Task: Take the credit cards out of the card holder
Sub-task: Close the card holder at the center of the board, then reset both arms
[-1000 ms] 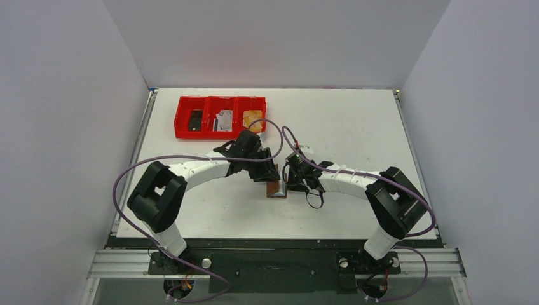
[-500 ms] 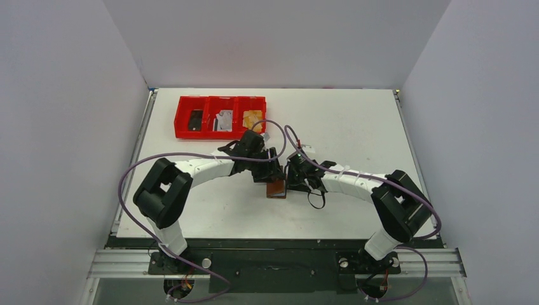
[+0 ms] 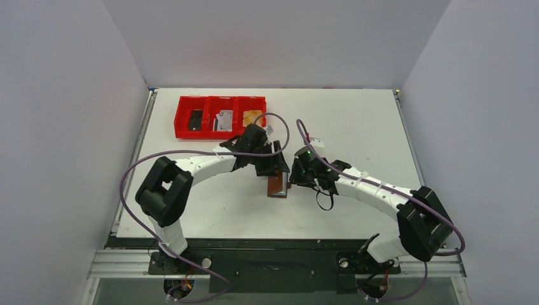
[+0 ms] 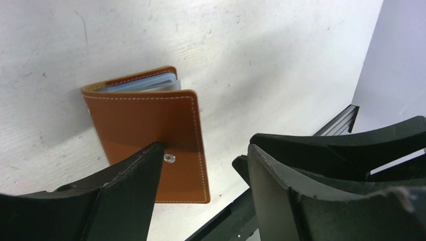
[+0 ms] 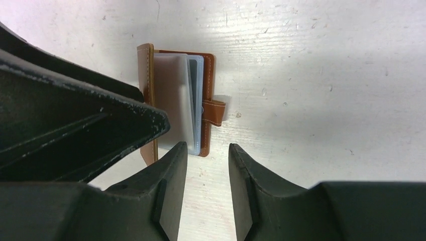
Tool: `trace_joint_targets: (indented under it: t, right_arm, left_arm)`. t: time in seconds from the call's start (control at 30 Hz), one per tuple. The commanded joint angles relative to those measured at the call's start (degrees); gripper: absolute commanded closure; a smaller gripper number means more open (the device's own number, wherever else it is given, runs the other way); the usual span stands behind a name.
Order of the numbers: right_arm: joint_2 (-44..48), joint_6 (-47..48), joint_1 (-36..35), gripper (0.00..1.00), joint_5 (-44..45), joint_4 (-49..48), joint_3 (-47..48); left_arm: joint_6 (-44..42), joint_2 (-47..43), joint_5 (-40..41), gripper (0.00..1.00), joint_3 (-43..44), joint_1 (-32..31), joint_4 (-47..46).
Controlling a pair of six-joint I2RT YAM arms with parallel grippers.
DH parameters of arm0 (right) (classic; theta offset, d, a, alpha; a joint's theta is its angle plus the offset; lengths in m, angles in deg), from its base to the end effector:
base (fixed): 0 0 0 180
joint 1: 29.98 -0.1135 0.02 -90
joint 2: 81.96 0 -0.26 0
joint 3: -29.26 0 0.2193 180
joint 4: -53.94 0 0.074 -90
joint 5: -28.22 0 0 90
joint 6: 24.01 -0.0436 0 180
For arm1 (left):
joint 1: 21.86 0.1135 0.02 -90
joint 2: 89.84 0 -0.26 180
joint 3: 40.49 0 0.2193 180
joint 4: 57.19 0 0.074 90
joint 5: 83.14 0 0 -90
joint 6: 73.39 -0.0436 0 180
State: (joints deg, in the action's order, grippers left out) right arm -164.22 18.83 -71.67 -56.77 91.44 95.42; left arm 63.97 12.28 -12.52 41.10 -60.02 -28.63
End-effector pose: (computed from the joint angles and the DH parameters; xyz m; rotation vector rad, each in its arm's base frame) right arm 0.2007 0.1737 0.2158 0.1603 2.5767 0.5134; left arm 0.2705 -0.2309 0.2038 -0.0445 2.6646 -1.0069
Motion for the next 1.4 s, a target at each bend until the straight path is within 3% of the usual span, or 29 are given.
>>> trace_joint_targets:
  t: [0.0,0.53,0.8,1.07,1.37]
  right_arm:
    - [4.15,-0.1,0.67,0.66,2.89,1.68,0.05]
    - [10.28,-0.47,1.65,0.63,4.35,3.38,-0.48]
    - [12.95,-0.74,2.63,0.48,5.24,2.81,0.45]
    - [16.29,-0.82,4.96,0.35,4.78,-0.46,0.29]
    - [18.3,-1.0,7.57,0.32,2.16,-5.81,-0.9]
  left_arm:
    - [-1.24,0.7,-0.81,0.4,4.04,-0.24,-1.06]
    - [-1.46,0.82,-1.15,0.4,6.06,-0.3,-0.91]
    - [-4.65,-2.68,-0.02,0.39,9.94,1.54,3.23]
    - [-10.64,-10.04,6.99,0.39,12.26,6.06,10.57]
    - [-14.3,-19.27,15.9,0.39,9.01,9.01,15.59]
